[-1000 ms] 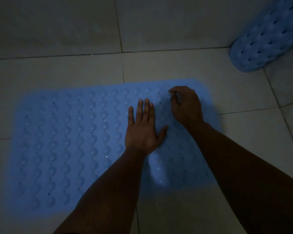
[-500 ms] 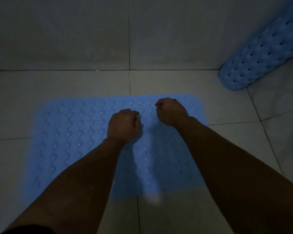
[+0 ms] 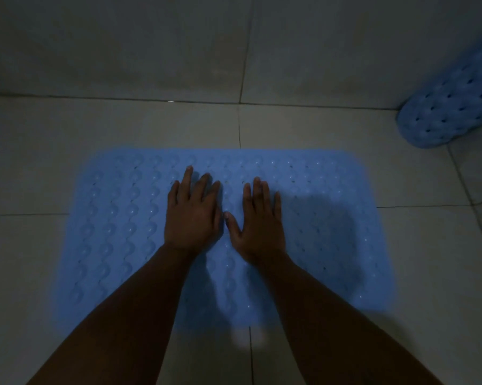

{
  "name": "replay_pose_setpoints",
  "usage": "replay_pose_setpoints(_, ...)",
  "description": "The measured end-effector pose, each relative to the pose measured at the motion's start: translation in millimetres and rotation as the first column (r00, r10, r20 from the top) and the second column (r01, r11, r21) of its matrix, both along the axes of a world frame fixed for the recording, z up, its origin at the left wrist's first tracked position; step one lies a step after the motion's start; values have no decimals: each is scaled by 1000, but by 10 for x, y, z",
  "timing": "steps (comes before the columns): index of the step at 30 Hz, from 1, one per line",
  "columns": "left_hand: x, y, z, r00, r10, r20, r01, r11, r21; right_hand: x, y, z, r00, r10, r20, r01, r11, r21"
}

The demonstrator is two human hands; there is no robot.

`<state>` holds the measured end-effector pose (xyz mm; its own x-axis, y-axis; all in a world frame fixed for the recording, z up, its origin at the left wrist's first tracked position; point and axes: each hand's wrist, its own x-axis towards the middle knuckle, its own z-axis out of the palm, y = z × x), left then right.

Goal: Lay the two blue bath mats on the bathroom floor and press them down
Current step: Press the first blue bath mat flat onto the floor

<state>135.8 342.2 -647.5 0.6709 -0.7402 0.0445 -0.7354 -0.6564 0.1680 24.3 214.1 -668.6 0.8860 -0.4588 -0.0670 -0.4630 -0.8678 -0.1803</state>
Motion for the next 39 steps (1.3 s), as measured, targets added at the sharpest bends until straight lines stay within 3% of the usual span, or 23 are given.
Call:
replay_pose_setpoints(7, 95, 28, -56, 998, 55, -9, -56, 998, -21, 25, -2, -5, 999, -17, -41, 18, 999, 35)
replay_pose_setpoints(11, 98, 44, -20, 997, 73, -19, -74, 997, -13, 72, -49, 98, 989, -2, -147, 30, 981, 193)
replay_pose_setpoints(16, 3, -56, 145, 996, 63, -68, -64, 998, -11, 403, -441, 678, 938, 82, -338, 75, 901, 426)
replay_pose_setpoints(18, -109, -151, 160, 994, 21, -108, -24, 1000, -19, 501, -622, 822, 965, 32, -262, 105, 864, 492)
replay_pose_setpoints(21, -265, -287, -18, 987, -44, -155, 48, 999, 19, 507, -776, 784, 993, -114, -10, 105, 870, 483)
replay_pose_setpoints(25, -374, -317, -215, 998, -15, -61, 20, 997, 78, 406, -764, 598, 968, -154, 198, 47, 886, 462)
replay_pose_setpoints(33, -416, -294, -250, 997, -21, -74, 27, 997, 78, 299, -862, 410, 888, -180, 424, 18, 933, 359)
replay_pose_setpoints(39, -363, -305, -257, 983, -26, -183, 47, 993, 111, 271, -914, 457, 892, -172, 419, 24, 942, 336)
